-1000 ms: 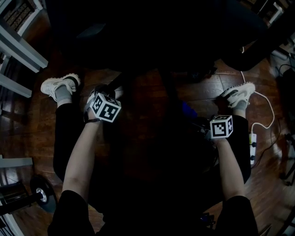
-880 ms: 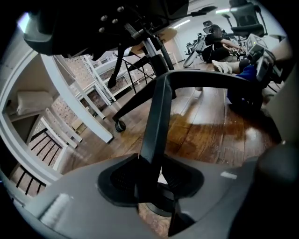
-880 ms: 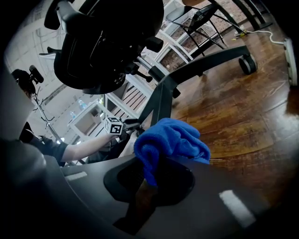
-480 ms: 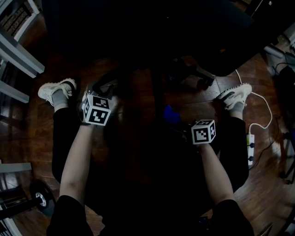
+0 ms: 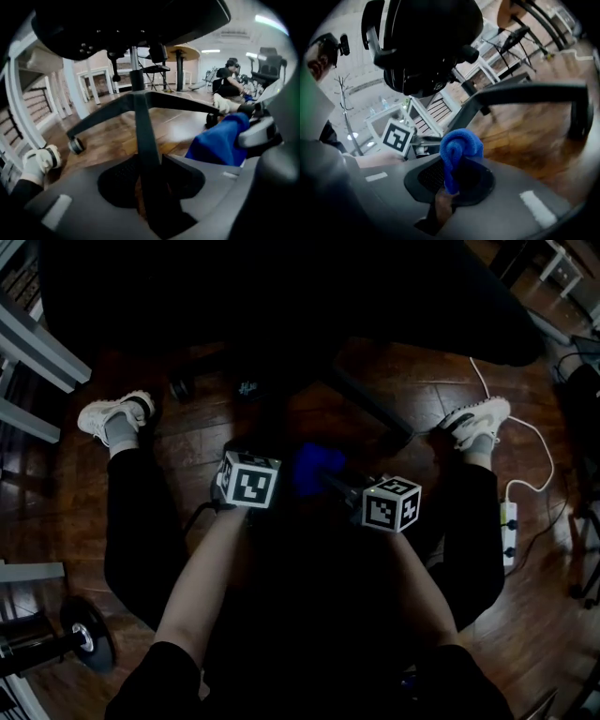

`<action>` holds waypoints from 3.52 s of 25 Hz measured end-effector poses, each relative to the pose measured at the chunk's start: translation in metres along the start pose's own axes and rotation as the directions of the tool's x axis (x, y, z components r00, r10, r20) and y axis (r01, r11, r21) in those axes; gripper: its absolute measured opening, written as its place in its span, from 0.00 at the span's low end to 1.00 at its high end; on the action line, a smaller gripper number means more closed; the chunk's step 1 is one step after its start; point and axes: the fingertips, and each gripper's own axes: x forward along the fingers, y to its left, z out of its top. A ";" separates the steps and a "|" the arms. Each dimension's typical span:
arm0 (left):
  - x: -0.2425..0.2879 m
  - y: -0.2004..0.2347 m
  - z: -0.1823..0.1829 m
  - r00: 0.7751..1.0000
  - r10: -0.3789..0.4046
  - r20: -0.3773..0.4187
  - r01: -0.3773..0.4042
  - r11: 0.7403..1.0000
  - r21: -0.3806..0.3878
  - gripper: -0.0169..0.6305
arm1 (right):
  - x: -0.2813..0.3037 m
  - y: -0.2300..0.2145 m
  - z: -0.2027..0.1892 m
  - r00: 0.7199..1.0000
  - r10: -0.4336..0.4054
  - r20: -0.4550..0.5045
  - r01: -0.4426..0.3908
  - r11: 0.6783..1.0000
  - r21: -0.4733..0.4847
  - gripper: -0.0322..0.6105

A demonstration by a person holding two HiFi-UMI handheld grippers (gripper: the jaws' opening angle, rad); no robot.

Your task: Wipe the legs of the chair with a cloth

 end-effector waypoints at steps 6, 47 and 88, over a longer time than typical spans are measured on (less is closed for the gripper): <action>-0.005 0.038 -0.005 1.000 0.016 0.016 -0.016 1.000 0.026 0.25 | 0.018 -0.016 0.054 0.982 -0.137 0.132 0.150 0.984 -0.099 0.13; -0.072 0.027 0.008 0.944 0.071 0.323 -0.079 0.997 0.014 0.20 | -0.137 -0.124 0.035 0.631 -0.734 0.250 0.749 0.661 0.051 0.12; -0.066 -0.058 0.002 0.938 -0.177 0.299 0.136 0.979 0.155 0.18 | -0.022 -0.122 0.129 0.780 -0.624 0.035 0.574 0.694 -0.434 0.13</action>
